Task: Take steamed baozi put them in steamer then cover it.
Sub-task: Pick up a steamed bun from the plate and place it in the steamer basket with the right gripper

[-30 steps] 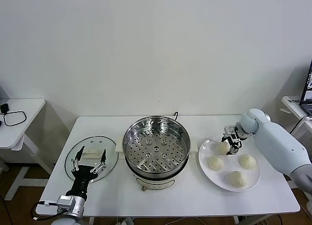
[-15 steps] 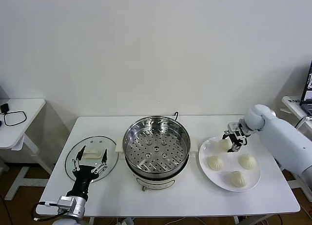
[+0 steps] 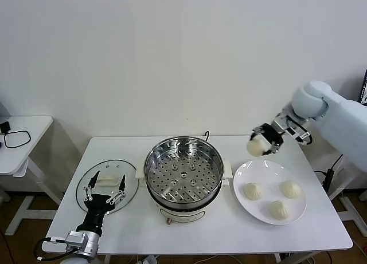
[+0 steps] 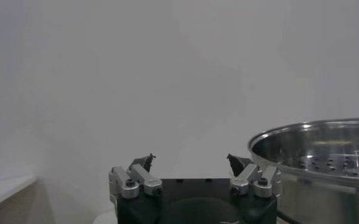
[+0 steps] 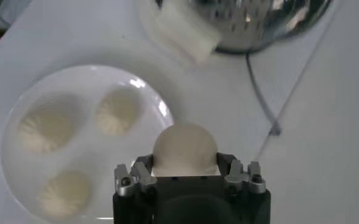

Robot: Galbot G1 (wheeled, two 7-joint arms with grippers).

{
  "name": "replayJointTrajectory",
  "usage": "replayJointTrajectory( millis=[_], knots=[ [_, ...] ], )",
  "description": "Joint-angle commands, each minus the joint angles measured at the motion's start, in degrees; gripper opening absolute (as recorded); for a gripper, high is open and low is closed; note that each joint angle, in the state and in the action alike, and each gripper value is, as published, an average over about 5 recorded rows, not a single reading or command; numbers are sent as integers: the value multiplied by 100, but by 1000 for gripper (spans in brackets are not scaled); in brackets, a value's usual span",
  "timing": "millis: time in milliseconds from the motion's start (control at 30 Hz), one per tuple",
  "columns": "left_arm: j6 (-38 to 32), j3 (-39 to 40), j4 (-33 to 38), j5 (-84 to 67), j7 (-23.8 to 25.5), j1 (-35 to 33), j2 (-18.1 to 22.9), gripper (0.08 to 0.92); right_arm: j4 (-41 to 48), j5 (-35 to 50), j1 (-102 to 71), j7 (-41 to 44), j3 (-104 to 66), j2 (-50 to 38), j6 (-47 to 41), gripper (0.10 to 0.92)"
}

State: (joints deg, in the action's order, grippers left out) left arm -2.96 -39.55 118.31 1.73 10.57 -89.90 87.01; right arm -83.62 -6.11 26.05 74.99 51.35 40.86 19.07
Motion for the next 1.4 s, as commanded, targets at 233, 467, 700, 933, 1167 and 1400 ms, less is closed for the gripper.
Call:
replayJointTrajectory(
  millis=[233, 467, 700, 933, 1167, 1400],
  knots=[
    [15, -170, -50, -41, 18, 28, -51, 823, -309, 181, 1747, -264, 1593, 1824, 1300, 699],
    [27, -409, -155, -120, 75, 42, -158, 823, 624, -126, 1156, -462, 1508, 2798, 1861, 695],
    [23, -578, -224, -165, 133, 26, -224, 823, 1269, -429, 537, -562, 1497, 3103, 2088, 696],
    [11, -533, -260, -167, 144, 32, -217, 823, 1819, -888, -54, -659, 1271, 3267, 2292, 696],
    [4, -564, -288, -167, 156, 33, -222, 823, 2210, -1143, -375, -672, 1025, 3399, 2355, 696],
    [-13, -572, -327, -167, 169, 34, -214, 823, 2420, -1255, -514, -666, 889, 3468, 2331, 697]
  ],
)
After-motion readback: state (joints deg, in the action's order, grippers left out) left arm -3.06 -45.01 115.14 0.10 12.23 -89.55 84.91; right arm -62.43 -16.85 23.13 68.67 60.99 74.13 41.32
